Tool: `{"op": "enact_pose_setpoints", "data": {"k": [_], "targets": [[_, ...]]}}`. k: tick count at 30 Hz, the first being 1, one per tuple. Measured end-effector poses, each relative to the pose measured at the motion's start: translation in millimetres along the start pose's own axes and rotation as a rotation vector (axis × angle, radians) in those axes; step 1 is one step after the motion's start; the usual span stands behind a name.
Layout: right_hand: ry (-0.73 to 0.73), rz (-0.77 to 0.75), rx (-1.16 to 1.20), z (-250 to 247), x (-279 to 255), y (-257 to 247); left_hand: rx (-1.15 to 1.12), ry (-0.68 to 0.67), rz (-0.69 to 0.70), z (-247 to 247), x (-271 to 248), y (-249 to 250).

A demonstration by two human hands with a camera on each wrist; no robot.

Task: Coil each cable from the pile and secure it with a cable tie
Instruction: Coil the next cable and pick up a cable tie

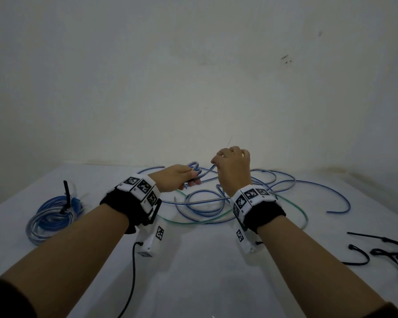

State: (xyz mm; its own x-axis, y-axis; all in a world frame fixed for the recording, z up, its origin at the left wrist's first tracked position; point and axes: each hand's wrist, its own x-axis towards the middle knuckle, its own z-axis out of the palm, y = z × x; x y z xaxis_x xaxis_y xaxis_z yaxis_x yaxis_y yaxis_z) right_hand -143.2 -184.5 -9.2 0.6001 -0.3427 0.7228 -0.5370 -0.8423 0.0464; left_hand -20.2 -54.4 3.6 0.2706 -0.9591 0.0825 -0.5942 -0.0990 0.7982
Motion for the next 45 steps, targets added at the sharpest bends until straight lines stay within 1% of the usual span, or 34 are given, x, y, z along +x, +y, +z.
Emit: {"op": "enact_pose_setpoints", "data": {"k": [1, 2, 3, 4, 6, 8, 10, 13, 15, 17, 20, 22, 23, 25, 26, 27, 28, 29, 31, 32, 33, 34, 35, 36, 38, 39, 40, 41, 43, 45], "targets": [[0.01, -0.016, 0.034, 4.4, -2.4, 1.4, -0.084, 0.043, -0.019, -0.6, -0.2, 1.3], [-0.009, -0.032, 0.093, 7.9, -5.3, 2.3, -0.176, 0.091, -0.038, -1.3, -0.6, 3.1], [-0.038, -0.036, 0.144, 9.7, -8.0, 2.2, -0.272, 0.135, -0.061, -2.0, -1.1, 4.9], [-0.097, -0.028, 0.177, 10.2, -10.9, 2.0, -0.363, 0.166, -0.083, -2.7, -1.9, 6.6], [-0.172, 0.004, 0.202, 11.7, -15.4, 2.9, -0.523, 0.167, -0.11, -4.1, -4.6, 8.1], [-0.135, 0.028, 0.184, 12.6, -17.5, 1.4, -0.65, 0.136, -0.099, -5.3, -7.8, 8.8], [-0.08, 0.056, 0.142, 13.5, -16.9, -1.7, -0.741, 0.144, -0.076, -6.4, -9.2, 7.5], [0.033, 0.097, 0.111, 15.9, -18.2, -1.8, -0.829, 0.23, -0.068, -11.9, -10.4, 6.7], [0.049, 0.156, 0.239, 13.6, -19.8, 3.1, -0.867, 0.341, -0.086, -18.1, -10.1, 4.3], [0.002, 0.277, 0.413, 13.8, -21.1, 10.1, -0.828, 0.467, -0.141, -25.7, -10.5, 0.6], [-0.001, 0.467, 0.678, 11.9, -19.8, 15.3, -0.686, 0.614, -0.23, -35.1, -9.0, -6.8], [-0.014, 0.581, 0.889, 7.8, -16.8, 14.8, -0.477, 0.66, -0.234, -36.8, -6.6, -17.6], [-0.013, 0.631, 0.985, 5.7, -15.0, 14.9, -0.362, 0.657, -0.254, -37.7, -8.9, -20.8], [-0.027, 0.695, 1.072, 4.4, -10.9, 17.8, -0.114, 0.642, -0.301, -37.7, -9.7, -25.7], [-0.055, 0.69, 1.036, 5.4, -8.5, 19.8, -0.087, 0.604, -0.31, -37.5, -10.5, -26.6], [-0.099, 0.654, 0.947, 6.2, -6.3, 22.5, -0.139, 0.545, -0.265, -37.6, -12.2, -26.4], [-0.158, 0.591, 0.819, 6.2, -4.1, 25.2, -0.169, 0.556, -0.24, -36.4, -12.8, -28.4], [-0.23, 0.518, 0.665, 5.6, -2.5, 27.0, -0.057, 0.554, -0.243, -35.5, -15.0, -26.3], [-0.382, 0.371, 0.278, -0.1, -1.0, 25.4, 0.4, 0.502, -0.292, -34.8, -19.5, -25.0], [-0.43, 0.3, 0.073, -3.7, -1.0, 21.9, 0.587, 0.487, -0.304, -33.9, -19.7, -24.3], [-0.462, 0.236, -0.11, -6.7, -1.0, 16.8, 0.695, 0.472, -0.301, -32.9, -20.6, -23.2], [-0.462, 0.191, -0.243, -9.3, -1.5, 10.2, 0.746, 0.456, -0.298, -31.3, -18.4, -23.2], [-0.433, 0.153, -0.308, -10.5, -2.5, 3.1, 0.763, 0.435, -0.288, -29.9, -17.2, -21.7], [-0.371, 0.101, -0.307, -9.1, -4.3, -4.2, 0.727, 0.42, -0.289, -27.9, -15.2, -19.3], [-0.25, -0.054, -0.192, -1.5, -7.4, -20.3, 0.635, 0.417, -0.274, -24.4, -5.2, -22.3], [-0.236, -0.12, -0.105, 1.8, -9.2, -28.3, 0.552, 0.41, -0.253, -22.7, -1.4, -22.8], [-0.251, -0.154, -0.016, 6.5, -10.0, -35.6, 0.429, 0.393, -0.221, -21.2, 0.3, -23.0], [-0.271, -0.157, 0.072, 11.3, -11.1, -41.1, 0.275, 0.374, -0.187, -20.1, 2.3, -24.0], [-0.299, -0.086, 0.269, 18.2, -11.0, -45.9, -0.018, 0.332, -0.125, -15.8, 1.5, -21.9], [-0.28, 0.006, 0.558, 25.2, -12.2, -44.3, -0.188, 0.314, -0.084, -13.2, -3.5, -17.1]]}}
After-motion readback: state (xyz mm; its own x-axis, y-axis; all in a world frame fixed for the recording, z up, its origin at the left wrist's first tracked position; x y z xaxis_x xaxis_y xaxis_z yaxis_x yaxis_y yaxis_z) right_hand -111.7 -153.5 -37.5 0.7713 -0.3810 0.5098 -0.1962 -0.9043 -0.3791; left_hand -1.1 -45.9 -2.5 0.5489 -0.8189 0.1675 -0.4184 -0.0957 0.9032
